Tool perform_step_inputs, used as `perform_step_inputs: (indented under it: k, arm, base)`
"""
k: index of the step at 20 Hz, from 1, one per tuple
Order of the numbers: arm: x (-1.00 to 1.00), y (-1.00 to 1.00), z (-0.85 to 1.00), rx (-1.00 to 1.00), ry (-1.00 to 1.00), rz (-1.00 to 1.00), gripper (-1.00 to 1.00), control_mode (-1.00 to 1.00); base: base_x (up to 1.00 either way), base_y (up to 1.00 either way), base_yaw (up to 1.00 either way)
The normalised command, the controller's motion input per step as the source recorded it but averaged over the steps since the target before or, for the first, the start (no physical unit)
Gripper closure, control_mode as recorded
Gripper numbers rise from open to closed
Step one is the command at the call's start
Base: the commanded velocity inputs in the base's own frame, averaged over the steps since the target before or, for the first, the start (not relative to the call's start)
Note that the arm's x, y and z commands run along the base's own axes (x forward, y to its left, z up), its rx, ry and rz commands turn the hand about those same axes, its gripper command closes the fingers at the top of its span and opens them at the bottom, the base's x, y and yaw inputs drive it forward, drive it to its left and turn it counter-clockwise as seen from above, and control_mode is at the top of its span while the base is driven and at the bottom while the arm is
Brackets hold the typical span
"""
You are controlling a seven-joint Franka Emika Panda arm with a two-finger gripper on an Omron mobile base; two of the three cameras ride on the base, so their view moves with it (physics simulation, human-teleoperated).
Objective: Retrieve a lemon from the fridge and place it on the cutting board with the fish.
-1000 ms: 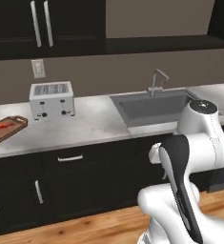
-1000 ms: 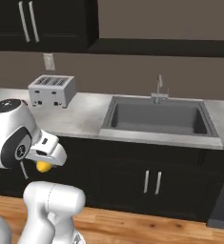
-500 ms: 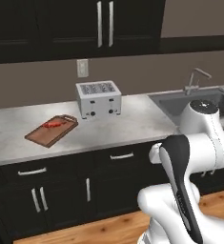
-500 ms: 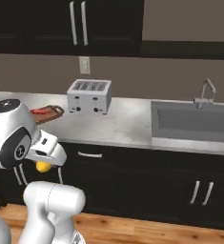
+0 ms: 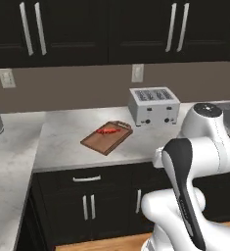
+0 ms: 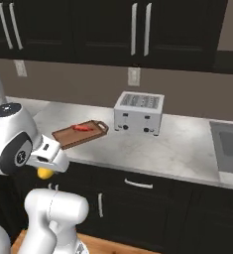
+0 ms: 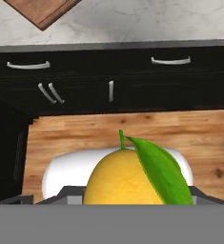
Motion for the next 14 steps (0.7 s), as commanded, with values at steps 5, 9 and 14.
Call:
perform_step_inputs:
  k: [5,9,14]
  arm:
    - [0.0,0.0,0.0,0.0,0.0,0.0,1.0,1.0]
    - [0.0,0.0,0.0,0.0,0.0,0.0,1.0,1.0]
    - [0.0,0.0,0.0,0.0,0.0,0.0,1.0,1.0]
  base:
    - [0.29,0.39,0.34]
    - [0.6,0.01,0.33]
    - [0.69,-0.15,0.13]
